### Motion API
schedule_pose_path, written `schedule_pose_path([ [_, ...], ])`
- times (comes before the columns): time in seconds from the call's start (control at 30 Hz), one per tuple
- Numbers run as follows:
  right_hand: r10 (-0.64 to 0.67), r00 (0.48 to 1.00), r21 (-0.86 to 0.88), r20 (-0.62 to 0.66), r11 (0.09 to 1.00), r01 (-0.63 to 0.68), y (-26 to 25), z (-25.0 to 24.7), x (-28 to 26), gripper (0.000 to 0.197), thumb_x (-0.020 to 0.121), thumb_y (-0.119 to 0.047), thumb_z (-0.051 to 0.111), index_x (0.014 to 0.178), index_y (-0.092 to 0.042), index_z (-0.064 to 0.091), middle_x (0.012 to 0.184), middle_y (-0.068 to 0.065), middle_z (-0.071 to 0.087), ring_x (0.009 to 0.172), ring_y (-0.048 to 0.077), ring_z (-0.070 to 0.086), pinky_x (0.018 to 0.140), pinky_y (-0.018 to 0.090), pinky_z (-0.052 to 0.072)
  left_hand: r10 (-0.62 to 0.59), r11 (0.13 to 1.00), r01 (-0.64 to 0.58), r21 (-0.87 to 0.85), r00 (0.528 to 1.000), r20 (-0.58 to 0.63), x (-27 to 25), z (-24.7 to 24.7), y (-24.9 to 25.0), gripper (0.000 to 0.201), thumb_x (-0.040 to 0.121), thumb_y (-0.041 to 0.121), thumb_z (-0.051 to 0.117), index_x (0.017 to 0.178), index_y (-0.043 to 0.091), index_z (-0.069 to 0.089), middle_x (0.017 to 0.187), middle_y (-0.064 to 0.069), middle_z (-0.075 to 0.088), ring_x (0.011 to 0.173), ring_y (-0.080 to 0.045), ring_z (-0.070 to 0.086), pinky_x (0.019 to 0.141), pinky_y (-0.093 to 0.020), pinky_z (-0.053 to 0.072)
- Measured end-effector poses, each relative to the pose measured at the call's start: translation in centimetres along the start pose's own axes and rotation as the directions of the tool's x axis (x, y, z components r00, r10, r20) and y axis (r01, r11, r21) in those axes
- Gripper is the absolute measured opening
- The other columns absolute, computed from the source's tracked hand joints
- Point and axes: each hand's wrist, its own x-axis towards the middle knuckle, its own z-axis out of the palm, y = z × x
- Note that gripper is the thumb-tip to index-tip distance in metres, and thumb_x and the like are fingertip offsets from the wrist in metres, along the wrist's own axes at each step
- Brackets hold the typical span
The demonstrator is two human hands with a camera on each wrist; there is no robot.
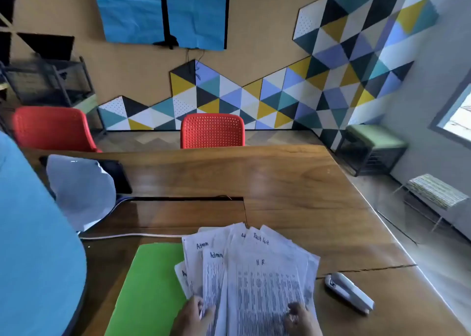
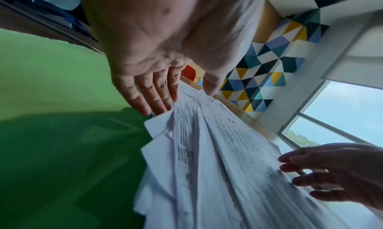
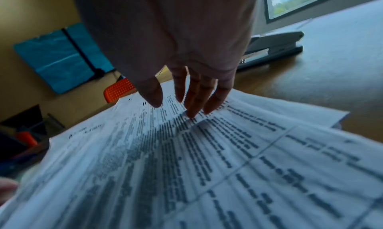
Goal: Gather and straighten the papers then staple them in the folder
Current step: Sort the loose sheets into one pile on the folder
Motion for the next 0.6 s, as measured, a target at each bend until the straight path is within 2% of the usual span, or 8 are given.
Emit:
schedule_pose_path([
  [0.03, 0.056, 0.997, 0.025, 0.044, 0.998, -0.057, -1.3, -1.1, -0.1, 0.046, 0.057, -0.01, 0.079, 0.082, -0.045, 0.062, 0.093, 0.015, 0.064, 0.067, 0.025, 0.071, 0.055, 0.022, 0.049, 0.009, 1.0, -0.009, -0.001, 0.999, -0.038, 0.1, 0.5, 0.2, 0.025, 0.09, 0.042, 0.059, 0.085, 0.021, 0.047, 0.085, -0.004, 0.062, 0.07, -0.01, 0.058, 0.061, -0.015, 0.047],
  [0.1, 0.25, 0.964, -0.046, 0.09, 0.968, -0.247, -2.5, -2.5, 0.8, 0.047, 0.064, -0.013, 0.081, 0.107, -0.014, 0.063, 0.108, 0.021, 0.058, 0.102, 0.034, 0.065, 0.082, 0.036, 0.049, -0.022, 1.0, 0.023, 0.005, 0.991, -0.131, 0.2, 0.5, 0.9, 0.024, 0.091, 0.04, 0.058, 0.082, 0.019, 0.05, 0.078, 0.001, 0.058, 0.065, -0.008, 0.053, 0.057, -0.018, 0.047],
  [0.13, 0.383, 0.9, -0.101, 0.206, 0.924, -0.37, -2.5, -3.1, 1.4, 0.056, 0.071, -0.022, 0.079, 0.12, -0.009, 0.056, 0.12, 0.02, 0.054, 0.116, 0.033, 0.057, 0.096, 0.037, 0.044, -0.034, 0.999, 0.037, 0.011, 0.983, -0.18, 0.1, 0.3, 1.4, 0.023, 0.091, 0.038, 0.059, 0.08, 0.02, 0.051, 0.076, 0.004, 0.057, 0.063, -0.009, 0.053, 0.057, -0.021, 0.049],
  [0.2, 0.476, 0.825, -0.152, 0.306, 0.88, -0.451, -2.0, -3.8, 2.6, 0.069, 0.075, -0.034, 0.077, 0.132, -0.009, 0.047, 0.132, 0.017, 0.047, 0.125, 0.028, 0.049, 0.107, 0.034, 0.037, -0.068, 0.997, 0.076, 0.022, 0.963, -0.261, 0.1, 0.4, 2.2, 0.021, 0.088, 0.033, 0.063, 0.075, 0.02, 0.053, 0.075, 0.005, 0.057, 0.063, -0.011, 0.055, 0.056, -0.024, 0.05],
  [0.3, 0.49, 0.814, -0.166, 0.313, 0.872, -0.461, -1.1, -4.0, 3.7, 0.074, 0.074, -0.039, 0.079, 0.132, -0.007, 0.046, 0.133, 0.018, 0.048, 0.122, 0.03, 0.052, 0.105, 0.034, 0.04, -0.002, 0.999, 0.016, 0.051, 0.966, -0.259, -0.1, 0.9, 3.7, 0.018, 0.085, 0.022, 0.068, 0.076, 0.02, 0.052, 0.083, 0.002, 0.058, 0.067, -0.014, 0.058, 0.06, -0.028, 0.055],
  [0.4, 0.452, 0.819, -0.133, 0.355, 0.891, -0.434, -0.5, -3.8, 4.4, 0.067, 0.072, -0.038, 0.08, 0.125, -0.009, 0.051, 0.123, 0.013, 0.061, 0.111, 0.027, 0.061, 0.098, 0.035, 0.048, -0.081, 0.996, 0.085, 0.02, 0.985, -0.154, 0.2, 2.0, 5.4, 0.014, 0.087, 0.026, 0.064, 0.089, 0.019, 0.052, 0.09, 0.002, 0.059, 0.075, -0.012, 0.06, 0.069, -0.028, 0.057],
  [0.53, 0.414, 0.838, -0.064, 0.355, 0.905, -0.42, -0.3, -3.6, 4.2, 0.044, 0.074, -0.033, 0.079, 0.106, -0.013, 0.055, 0.096, 0.004, 0.069, 0.086, 0.023, 0.068, 0.08, 0.033, 0.054, -0.255, 0.962, 0.253, -0.102, 0.967, -0.005, 0.4, 2.9, 6.6, 0.045, 0.084, 0.042, 0.067, 0.116, 0.014, 0.052, 0.108, -0.001, 0.064, 0.09, -0.018, 0.064, 0.078, -0.028, 0.054],
  [0.6, 0.39, 0.845, 0.0, 0.366, 0.908, -0.42, -0.4, -4.0, 3.2, 0.033, 0.078, -0.029, 0.076, 0.098, -0.013, 0.057, 0.085, 0.0, 0.069, 0.074, 0.02, 0.068, 0.068, 0.029, 0.052, -0.233, 0.963, 0.24, -0.122, 0.97, 0.068, 0.1, 3.0, 6.8, 0.048, 0.084, 0.041, 0.068, 0.119, 0.008, 0.058, 0.112, -0.006, 0.067, 0.093, -0.02, 0.065, 0.081, -0.033, 0.055],
])
